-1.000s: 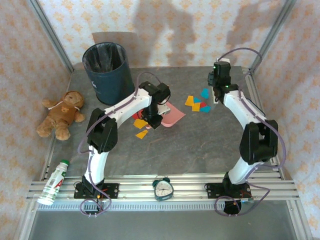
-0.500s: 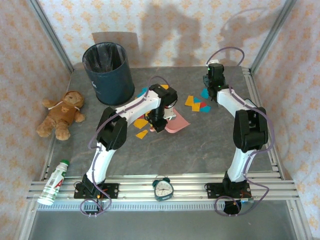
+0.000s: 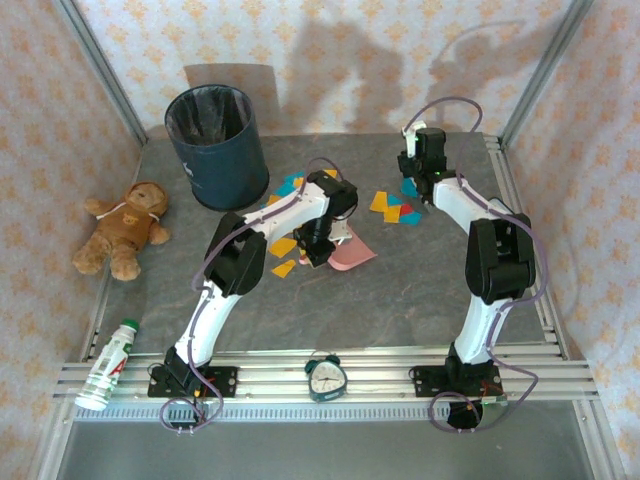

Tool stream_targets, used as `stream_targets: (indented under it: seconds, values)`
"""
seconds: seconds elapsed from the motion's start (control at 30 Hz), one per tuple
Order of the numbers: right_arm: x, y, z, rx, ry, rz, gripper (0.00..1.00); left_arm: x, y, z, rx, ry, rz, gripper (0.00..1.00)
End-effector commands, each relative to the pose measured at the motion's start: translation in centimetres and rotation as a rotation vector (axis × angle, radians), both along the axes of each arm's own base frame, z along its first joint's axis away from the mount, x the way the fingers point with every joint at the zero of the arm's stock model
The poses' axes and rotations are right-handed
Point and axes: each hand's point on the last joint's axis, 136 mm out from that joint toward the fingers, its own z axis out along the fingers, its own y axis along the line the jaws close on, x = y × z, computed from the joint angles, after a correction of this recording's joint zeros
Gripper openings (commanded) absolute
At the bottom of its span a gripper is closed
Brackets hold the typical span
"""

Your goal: Sweep away the paper scraps from the table

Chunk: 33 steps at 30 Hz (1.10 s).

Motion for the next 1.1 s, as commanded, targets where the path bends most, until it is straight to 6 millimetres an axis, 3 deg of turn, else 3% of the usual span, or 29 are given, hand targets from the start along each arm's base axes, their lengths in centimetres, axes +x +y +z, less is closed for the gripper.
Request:
stream_targets:
  seconds: [0.0, 0.23, 0.73, 1.07]
  values:
    - [-2.1, 2.4, 0.6, 0.025, 0.037, 0.087, 0.00, -0.2, 0.2, 0.5, 0.015, 0.016, -0.031, 0.00]
    - [-4.9, 4.9, 0.4, 0.055, 0.075, 0.154, 0.00, -0.2, 0.0, -0.1, 0.013, 0.040, -0.034, 0.00]
    - [-10.8, 9.2, 1.0, 0.164, 0.118, 0.258, 0.00, 1.5, -0.2, -0.3, 0.047, -0.027, 0.017, 0.00]
    - [-12.7, 10.6, 3.1, 0.265, 0.110, 0.307, 0.00, 1.1, 0.1, -0.4, 0.065, -0.002, -0.002, 0.00]
